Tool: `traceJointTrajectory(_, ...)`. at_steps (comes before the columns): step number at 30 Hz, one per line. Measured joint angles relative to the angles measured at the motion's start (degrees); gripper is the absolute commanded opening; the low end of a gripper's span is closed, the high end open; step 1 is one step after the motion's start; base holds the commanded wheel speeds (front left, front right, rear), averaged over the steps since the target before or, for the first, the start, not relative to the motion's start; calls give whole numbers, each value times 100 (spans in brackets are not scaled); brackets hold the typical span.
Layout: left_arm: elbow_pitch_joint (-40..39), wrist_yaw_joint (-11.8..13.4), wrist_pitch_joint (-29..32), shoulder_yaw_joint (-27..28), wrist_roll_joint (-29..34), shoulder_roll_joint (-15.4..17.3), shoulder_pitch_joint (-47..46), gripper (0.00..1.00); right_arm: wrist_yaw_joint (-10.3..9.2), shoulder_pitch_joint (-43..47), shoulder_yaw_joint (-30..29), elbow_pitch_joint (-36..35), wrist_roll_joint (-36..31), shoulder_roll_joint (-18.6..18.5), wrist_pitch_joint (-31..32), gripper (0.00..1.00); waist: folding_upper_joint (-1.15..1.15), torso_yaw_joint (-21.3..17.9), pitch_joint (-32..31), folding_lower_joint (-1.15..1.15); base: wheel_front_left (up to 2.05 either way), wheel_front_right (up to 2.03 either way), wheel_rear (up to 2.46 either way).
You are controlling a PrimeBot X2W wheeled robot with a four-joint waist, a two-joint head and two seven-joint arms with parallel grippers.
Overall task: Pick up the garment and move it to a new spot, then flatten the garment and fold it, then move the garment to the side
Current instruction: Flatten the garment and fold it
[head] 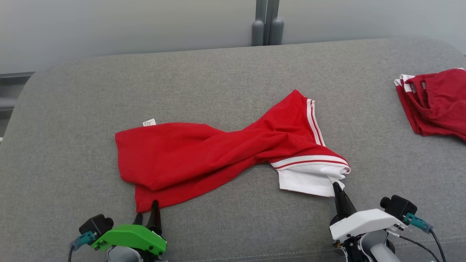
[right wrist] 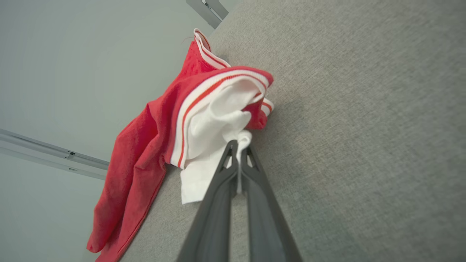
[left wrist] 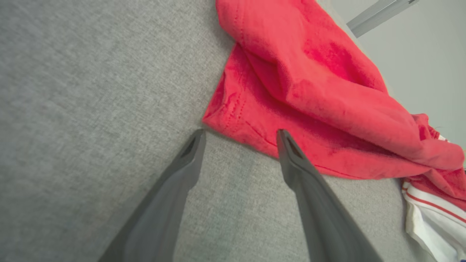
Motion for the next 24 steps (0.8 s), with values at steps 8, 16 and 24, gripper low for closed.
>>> traceJointTrajectory(8, 611, -132, -333, -102, -572, 3, -414, 46, 0, -42, -34, -42, -58, -1, 0, 0, 0, -157, 67, 0, 0, 0, 0)
traceJointTrajectory(16, 903, -377, -664, -142, -861, -3, -612, 0, 0, -49, -120, -165, -53, -2, 0, 0, 0, -242, 43, 0, 0, 0, 0)
traceJointTrajectory(24, 240, -514, -769, 257, -571, 10, -660, 0, 0, -44, -47, -603, 171, 0, 22, 0, 0, -184, -13, 0, 0, 0, 0)
